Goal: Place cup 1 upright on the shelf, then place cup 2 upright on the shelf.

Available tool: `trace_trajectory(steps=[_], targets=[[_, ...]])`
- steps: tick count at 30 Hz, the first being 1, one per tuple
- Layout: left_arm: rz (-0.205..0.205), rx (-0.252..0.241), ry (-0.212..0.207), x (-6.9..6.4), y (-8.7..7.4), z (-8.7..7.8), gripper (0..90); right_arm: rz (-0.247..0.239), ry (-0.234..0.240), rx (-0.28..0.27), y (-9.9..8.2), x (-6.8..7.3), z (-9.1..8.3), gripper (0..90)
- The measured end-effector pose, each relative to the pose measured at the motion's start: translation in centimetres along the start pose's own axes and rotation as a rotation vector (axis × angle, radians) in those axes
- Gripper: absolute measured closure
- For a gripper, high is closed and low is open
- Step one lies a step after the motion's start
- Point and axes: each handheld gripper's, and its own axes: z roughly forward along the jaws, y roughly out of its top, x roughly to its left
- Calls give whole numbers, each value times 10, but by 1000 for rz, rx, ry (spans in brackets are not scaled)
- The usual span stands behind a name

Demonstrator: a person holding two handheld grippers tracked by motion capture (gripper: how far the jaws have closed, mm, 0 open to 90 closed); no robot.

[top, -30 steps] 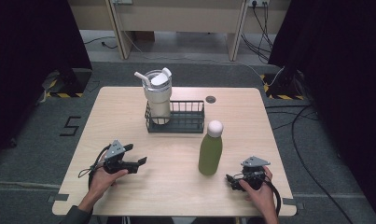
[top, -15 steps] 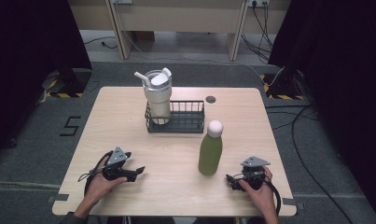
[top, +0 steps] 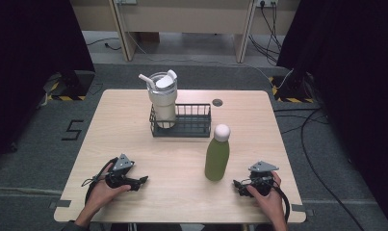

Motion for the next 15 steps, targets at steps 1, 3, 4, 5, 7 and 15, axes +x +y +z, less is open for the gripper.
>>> trace_trajectory(steps=[1, 3, 4, 5, 7, 15], targets=[[0, 0, 0, 0, 0, 0, 132, 0, 0, 0, 0, 0, 0, 39], [0, 0, 0, 0, 0, 0, 131, 0, 0, 0, 0, 0, 0, 39], [0, 0, 0, 0, 0, 0, 131, -1, 0, 1, 0, 0, 0, 39], [-2, -2, 0, 0, 0, 0, 131, 0, 0, 0, 0, 0, 0, 39], [-3, -2, 0, 0, 0, 0, 130, -1, 0, 0, 0, 0, 0, 39], [-3, -2, 1, 0, 0, 0, 128, 0, 0, 0, 0, 0, 0, 39]])
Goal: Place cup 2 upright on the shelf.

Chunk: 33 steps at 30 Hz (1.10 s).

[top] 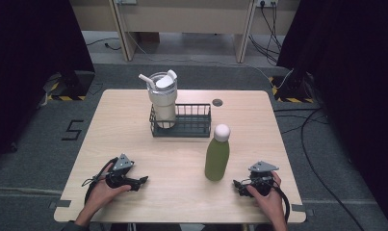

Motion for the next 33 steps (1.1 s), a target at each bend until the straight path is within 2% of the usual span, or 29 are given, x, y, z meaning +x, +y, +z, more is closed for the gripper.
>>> trace_trajectory(steps=[6, 11, 13, 20, 25, 33], targets=[[0, 1, 1, 0, 0, 0, 127, 6, 0, 2, 0, 2, -1, 49], [-1, 2, 3, 0, 0, 0, 124, -35, 22, -27, -1, 3, -3, 157], [-1, 2, 3, 0, 0, 0, 124, -58, 8, -42, -1, 4, -4, 154], [-1, 3, 4, 0, 0, 0, 120, -82, 11, -133, 3, 10, -16, 152], [-1, 3, 4, 0, 0, 0, 120, -120, 47, -232, 12, 19, -32, 152], [-2, 4, 6, 0, 0, 0, 116, -148, 76, -312, 19, 30, -37, 153]])
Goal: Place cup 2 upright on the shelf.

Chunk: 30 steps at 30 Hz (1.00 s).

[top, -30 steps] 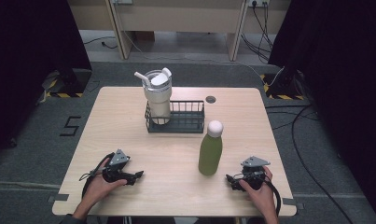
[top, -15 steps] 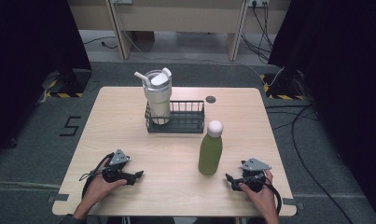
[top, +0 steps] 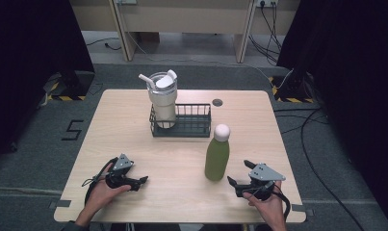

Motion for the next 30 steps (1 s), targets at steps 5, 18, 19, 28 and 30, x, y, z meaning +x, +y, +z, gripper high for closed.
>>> trace_trajectory(steps=[5, 18, 19, 28, 30], targets=[[0, 1, 0, 0, 0, 0, 115, -12, 12, -38, 2, 4, 3, 155], [0, -1, 1, 0, 0, 0, 116, -31, 45, -98, 16, 12, 17, 158], [0, -1, 1, 0, 0, 0, 116, -33, 45, -106, 17, 12, 19, 158], [-1, -1, 1, 0, 0, 0, 116, -19, 72, -111, 17, 17, 36, 165], [-1, -1, 1, 0, 0, 0, 115, -21, 73, -117, 17, 18, 39, 170]])
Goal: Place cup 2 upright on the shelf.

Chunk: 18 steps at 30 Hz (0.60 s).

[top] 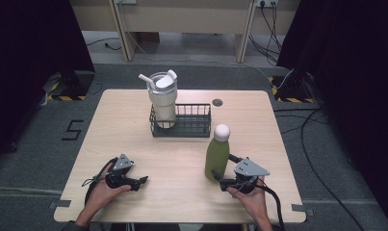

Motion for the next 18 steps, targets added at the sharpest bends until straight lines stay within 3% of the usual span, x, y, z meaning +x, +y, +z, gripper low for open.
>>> trace_trajectory(steps=[18], targets=[[0, 0, 0, 0, 0, 0, 116, 29, 28, -61, -1, -1, 23, 167]])
